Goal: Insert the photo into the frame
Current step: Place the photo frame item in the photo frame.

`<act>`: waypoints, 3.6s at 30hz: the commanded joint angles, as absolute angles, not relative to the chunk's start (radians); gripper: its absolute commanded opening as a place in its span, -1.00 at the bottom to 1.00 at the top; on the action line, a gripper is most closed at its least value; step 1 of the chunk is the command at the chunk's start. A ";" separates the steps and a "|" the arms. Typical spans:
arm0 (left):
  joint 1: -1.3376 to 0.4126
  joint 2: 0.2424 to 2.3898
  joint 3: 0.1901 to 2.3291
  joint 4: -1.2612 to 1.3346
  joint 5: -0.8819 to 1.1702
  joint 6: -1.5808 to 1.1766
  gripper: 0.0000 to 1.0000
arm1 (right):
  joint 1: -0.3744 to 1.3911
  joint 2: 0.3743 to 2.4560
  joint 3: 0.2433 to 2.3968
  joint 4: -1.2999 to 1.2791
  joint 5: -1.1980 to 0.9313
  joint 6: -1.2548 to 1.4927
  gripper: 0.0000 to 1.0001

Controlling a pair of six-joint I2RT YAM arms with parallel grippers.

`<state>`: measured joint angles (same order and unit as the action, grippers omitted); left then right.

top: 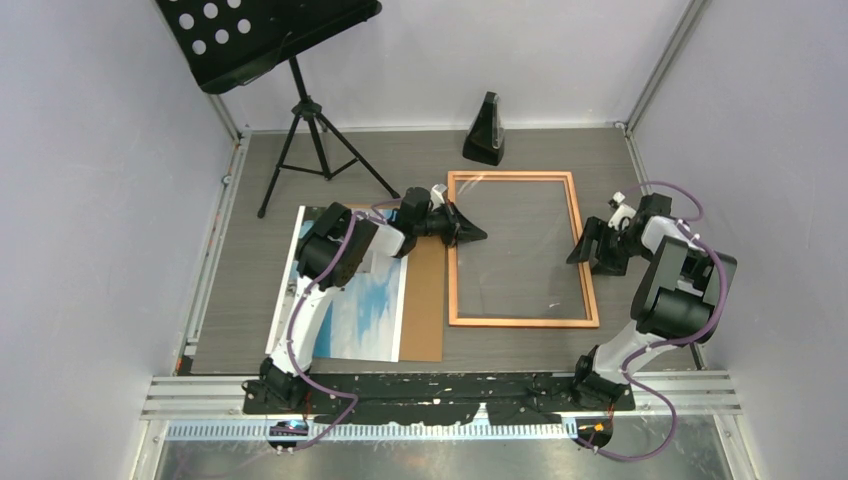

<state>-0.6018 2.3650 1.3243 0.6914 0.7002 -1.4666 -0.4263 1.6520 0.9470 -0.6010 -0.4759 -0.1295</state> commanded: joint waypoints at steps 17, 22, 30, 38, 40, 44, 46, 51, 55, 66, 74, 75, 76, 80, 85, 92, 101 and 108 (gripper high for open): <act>-0.638 2.355 1.251 0.676 0.640 -1.476 -1.00 | -0.394 1.683 0.985 -0.609 -0.507 -0.142 0.54; -0.646 2.342 1.241 0.652 0.631 -1.468 -1.00 | -0.389 1.690 0.986 -0.611 -0.508 -0.140 0.53; -0.658 2.331 1.238 0.614 0.624 -1.460 -1.00 | -0.387 1.687 0.985 -0.610 -0.508 -0.140 0.54; -0.660 2.321 1.247 0.554 0.626 -1.430 -1.00 | -0.387 1.679 0.985 -0.609 -0.503 -0.140 0.54; -0.660 2.322 1.254 0.527 0.628 -1.419 -1.00 | -0.387 1.679 0.985 -0.610 -0.502 -0.140 0.54; -0.660 2.329 1.263 0.503 0.633 -1.407 -0.95 | -0.387 1.673 0.987 -0.614 -0.498 -0.140 0.54; -0.660 2.333 1.269 0.498 0.637 -1.407 -0.90 | -0.386 1.670 0.988 -0.615 -0.495 -0.141 0.54; -0.663 2.343 1.293 0.480 0.651 -1.402 -0.86 | -0.385 1.667 0.988 -0.617 -0.492 -0.142 0.55; -0.662 2.349 1.310 0.463 0.661 -1.400 -0.84 | -0.384 1.672 0.991 -0.621 -0.489 -0.144 0.55; -0.663 2.352 1.337 0.416 0.670 -1.396 -0.69 | -0.369 1.658 1.000 -0.631 -0.445 -0.157 0.56; -0.664 2.352 1.342 0.395 0.668 -1.381 -0.65 | -0.367 1.631 1.022 -0.645 -0.390 -0.178 0.56; -0.664 2.353 1.342 0.394 0.667 -1.381 -0.65 | -0.367 1.623 1.032 -0.650 -0.381 -0.179 0.56; -0.664 2.353 1.343 0.394 0.669 -1.381 -0.65 | -0.367 1.619 1.038 -0.652 -0.378 -0.181 0.56; -0.665 2.355 1.342 0.394 0.669 -1.379 -0.65 | -0.363 1.599 1.074 -0.661 -0.363 -0.184 0.56; -0.664 2.357 1.344 0.388 0.669 -1.378 -0.64 | -0.343 1.581 1.102 -0.663 -0.344 -0.181 0.57; -0.665 2.358 1.345 0.384 0.670 -1.374 -0.65 | -0.283 1.554 1.139 -0.641 -0.348 -0.172 0.57; -0.664 2.358 1.346 0.379 0.672 -1.367 -0.65 | -0.076 1.612 1.205 -0.596 -0.354 -0.163 0.56; -0.664 2.361 1.348 0.380 0.674 -1.368 -0.65 | 0.087 1.686 1.243 -0.561 -0.259 -0.173 0.55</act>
